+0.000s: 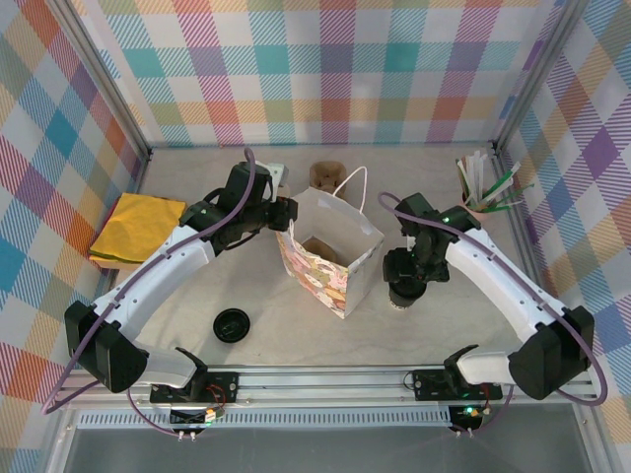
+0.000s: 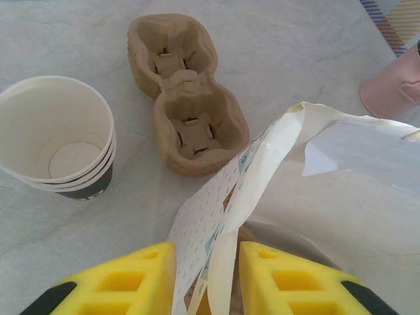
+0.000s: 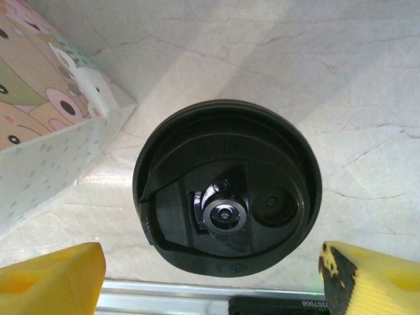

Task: Pack the takeout coffee

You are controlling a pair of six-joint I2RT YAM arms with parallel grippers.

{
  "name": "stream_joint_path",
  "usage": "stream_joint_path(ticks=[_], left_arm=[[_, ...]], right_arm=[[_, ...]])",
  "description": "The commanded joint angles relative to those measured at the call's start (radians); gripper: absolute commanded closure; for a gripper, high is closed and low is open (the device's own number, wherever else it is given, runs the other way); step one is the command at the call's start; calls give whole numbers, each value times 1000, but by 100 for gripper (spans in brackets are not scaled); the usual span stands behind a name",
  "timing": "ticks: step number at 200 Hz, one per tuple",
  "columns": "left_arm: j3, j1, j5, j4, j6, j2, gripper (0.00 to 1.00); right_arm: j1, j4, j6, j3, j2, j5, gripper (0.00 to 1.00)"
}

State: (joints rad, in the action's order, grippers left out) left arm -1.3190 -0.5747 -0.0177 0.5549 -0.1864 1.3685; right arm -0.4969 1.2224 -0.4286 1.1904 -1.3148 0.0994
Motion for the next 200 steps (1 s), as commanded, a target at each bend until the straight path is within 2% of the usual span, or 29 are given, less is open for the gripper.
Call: stream_joint_path(ticks=[1,200], left_arm=[[8,-4,-19,-5,5,-3,69],[15,-4,-26,-18,11,2,69]], right_arm=[[9,70,6,36,-25,-36,16],[47,62,47,45,-149,-37,20]])
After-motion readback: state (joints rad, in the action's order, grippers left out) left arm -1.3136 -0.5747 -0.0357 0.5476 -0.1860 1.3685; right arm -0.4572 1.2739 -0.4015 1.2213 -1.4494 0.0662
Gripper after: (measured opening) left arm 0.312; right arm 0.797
